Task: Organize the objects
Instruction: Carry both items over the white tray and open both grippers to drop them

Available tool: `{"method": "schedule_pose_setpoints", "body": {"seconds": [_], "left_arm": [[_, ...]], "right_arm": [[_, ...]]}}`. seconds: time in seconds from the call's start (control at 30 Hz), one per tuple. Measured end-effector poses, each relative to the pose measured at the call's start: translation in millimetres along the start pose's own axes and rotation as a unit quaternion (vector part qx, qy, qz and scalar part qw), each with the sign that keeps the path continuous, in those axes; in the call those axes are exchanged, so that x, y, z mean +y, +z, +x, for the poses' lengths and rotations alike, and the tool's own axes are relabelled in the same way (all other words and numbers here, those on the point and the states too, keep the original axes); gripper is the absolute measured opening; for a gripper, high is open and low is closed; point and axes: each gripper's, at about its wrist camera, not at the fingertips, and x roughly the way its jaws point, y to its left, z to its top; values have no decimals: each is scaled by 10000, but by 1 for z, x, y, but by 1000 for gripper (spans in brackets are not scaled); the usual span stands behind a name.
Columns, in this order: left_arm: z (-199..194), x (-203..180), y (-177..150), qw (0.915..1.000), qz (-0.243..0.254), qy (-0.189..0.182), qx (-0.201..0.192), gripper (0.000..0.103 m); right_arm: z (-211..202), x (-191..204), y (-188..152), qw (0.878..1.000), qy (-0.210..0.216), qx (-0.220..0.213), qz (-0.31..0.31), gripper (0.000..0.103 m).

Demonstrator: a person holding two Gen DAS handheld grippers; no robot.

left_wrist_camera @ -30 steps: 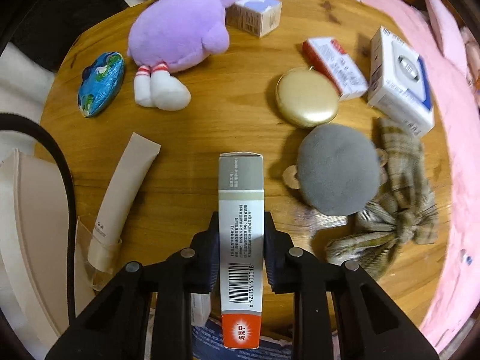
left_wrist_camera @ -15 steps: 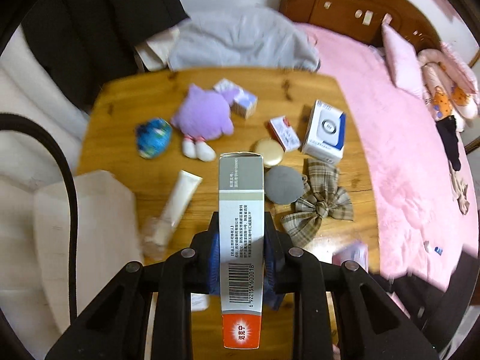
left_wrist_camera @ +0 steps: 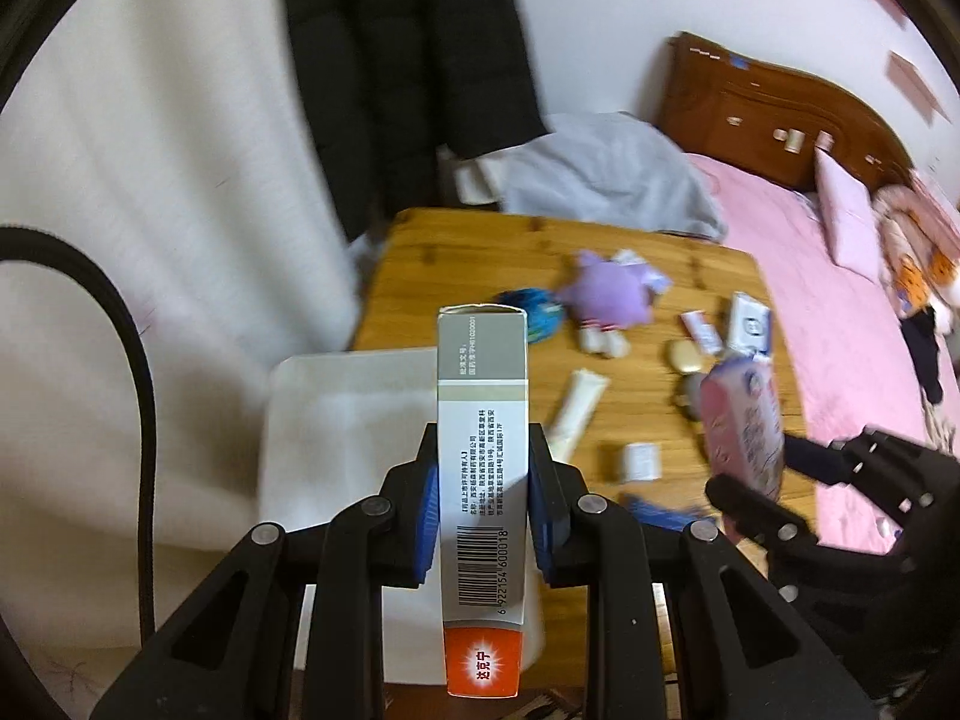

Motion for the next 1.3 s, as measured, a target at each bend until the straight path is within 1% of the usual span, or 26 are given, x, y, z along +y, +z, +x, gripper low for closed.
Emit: {"method": "schedule_pose_setpoints", "body": {"seconds": [0.1, 0.2, 0.27, 0.3, 0.43, 0.53, 0.63, 0.73, 0.77, 0.8, 0.93, 1.0, 1.03, 1.07, 1.1, 1.2, 1.3], "left_arm": [[10, 35, -12, 9997, -179, 113, 130, 27], [27, 62, -22, 9988, -267, 150, 383, 27], [40, 74, -28, 9979, -297, 143, 556, 27], [46, 79, -31, 9976, -297, 112, 620, 27], [70, 87, -42, 9964, -145, 28, 841, 27], [81, 94, -48, 9954, -81, -120, 947, 28], [88, 100, -51, 9943, -85, -268, 1033, 28], [94, 99, -52, 9938, 19, -272, 1080, 28], [97, 99, -51, 9937, 58, -271, 1086, 32], [98, 98, -51, 9935, 88, -276, 1097, 41], [102, 101, -48, 9934, 76, -142, 1137, 53], [106, 105, -46, 9928, 4, -94, 1192, 65], [107, 108, -45, 9927, -53, -95, 1203, 67], [108, 110, -43, 9927, -108, -107, 1200, 70], [108, 111, -42, 9928, -150, -122, 1184, 74], [105, 111, -36, 9937, -171, -179, 1089, 76], [100, 107, -31, 9949, -91, -212, 981, 77]], "right_arm": [[21, 32, 14, 9999, 50, 105, -112, 40], [50, 55, 18, 9992, 43, 378, -114, 40], [71, 66, 16, 9979, 89, 647, -39, 40], [82, 70, 15, 9967, 83, 806, 8, 40], [110, 74, 10, 9923, 0, 1223, 170, 40], [125, 78, 6, 9895, -107, 1427, 184, 41], [131, 81, 4, 9873, -214, 1567, 144, 42], [137, 82, 5, 9859, -257, 1644, 146, 43], [139, 82, 5, 9855, -267, 1666, 153, 45], [139, 82, 5, 9852, -296, 1683, 154, 45], [141, 81, 8, 9844, -420, 1697, 186, 45], [141, 79, 10, 9847, -451, 1672, 213, 47], [140, 79, 10, 9849, -475, 1654, 212, 49], [139, 79, 11, 9851, -493, 1637, 204, 54], [138, 80, 11, 9854, -508, 1612, 186, 55], [134, 83, 13, 9864, -608, 1524, 50, 55], [128, 86, 14, 9872, -706, 1425, -82, 55]]}}
